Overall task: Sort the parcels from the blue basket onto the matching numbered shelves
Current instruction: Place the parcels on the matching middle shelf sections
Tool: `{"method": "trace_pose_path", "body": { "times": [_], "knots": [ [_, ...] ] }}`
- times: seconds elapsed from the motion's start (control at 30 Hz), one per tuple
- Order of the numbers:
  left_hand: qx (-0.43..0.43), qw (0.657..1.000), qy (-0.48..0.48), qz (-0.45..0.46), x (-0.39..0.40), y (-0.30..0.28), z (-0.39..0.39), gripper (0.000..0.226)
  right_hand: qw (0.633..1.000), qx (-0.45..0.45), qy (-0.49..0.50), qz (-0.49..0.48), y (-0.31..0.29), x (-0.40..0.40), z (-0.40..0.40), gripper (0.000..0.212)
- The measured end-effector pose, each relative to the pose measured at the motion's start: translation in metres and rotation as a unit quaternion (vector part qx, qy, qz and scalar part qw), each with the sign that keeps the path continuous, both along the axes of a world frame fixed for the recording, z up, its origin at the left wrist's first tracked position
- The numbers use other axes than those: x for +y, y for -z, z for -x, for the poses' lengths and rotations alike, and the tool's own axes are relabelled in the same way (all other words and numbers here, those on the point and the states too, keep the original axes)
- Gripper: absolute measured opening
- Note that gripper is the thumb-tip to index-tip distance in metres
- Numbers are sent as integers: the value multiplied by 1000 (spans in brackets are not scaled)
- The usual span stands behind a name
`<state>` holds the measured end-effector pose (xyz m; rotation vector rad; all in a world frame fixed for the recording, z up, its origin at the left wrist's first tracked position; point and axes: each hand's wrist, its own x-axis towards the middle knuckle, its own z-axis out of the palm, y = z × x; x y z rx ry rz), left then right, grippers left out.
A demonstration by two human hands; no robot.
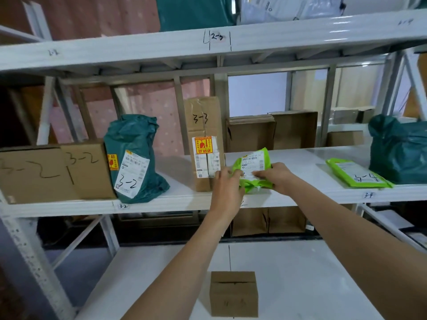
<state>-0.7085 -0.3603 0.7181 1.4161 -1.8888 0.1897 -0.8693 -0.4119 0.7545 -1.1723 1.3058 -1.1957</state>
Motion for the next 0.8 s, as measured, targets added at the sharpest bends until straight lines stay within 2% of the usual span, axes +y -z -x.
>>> {"method": "trace_pose_path", "body": {
  "times": [0.07, 0.17, 0.27, 0.37, 0.53, 0.63, 0.7, 0.8],
  "knots": [
    [-76, 997, -17, 27, -3, 1, 4, 53, 999, 34, -1, 5, 1, -10, -5, 32],
    [-97, 995, 21, 3, -5, 6, 12, 63, 988, 151, -1, 25, 6, -27, -10, 34],
    [-117, 992, 43, -33, -11, 15, 15, 56, 948, 311, 11, 62, 4, -38, -15, 39],
    [-121, 992, 37, -24, -14, 25, 15, 52, 893, 443, 5, 84, 5, -46, -18, 45],
    [-137, 990, 25, -30, -22, 45, 17, 63, 854, 512, 46, 78, 26, -48, -15, 73],
    [-161, 986, 8, -46, -23, 53, 20, 70, 798, 593, 3, 107, 30, -44, -15, 49],
    [-166, 985, -5, -53, -23, 54, 24, 71, 764, 638, -28, 91, 33, -45, -13, 47],
    [-168, 983, -22, -64, -22, 53, 29, 74, 761, 644, -38, 75, 33, -45, -10, 49]
  ]
}}
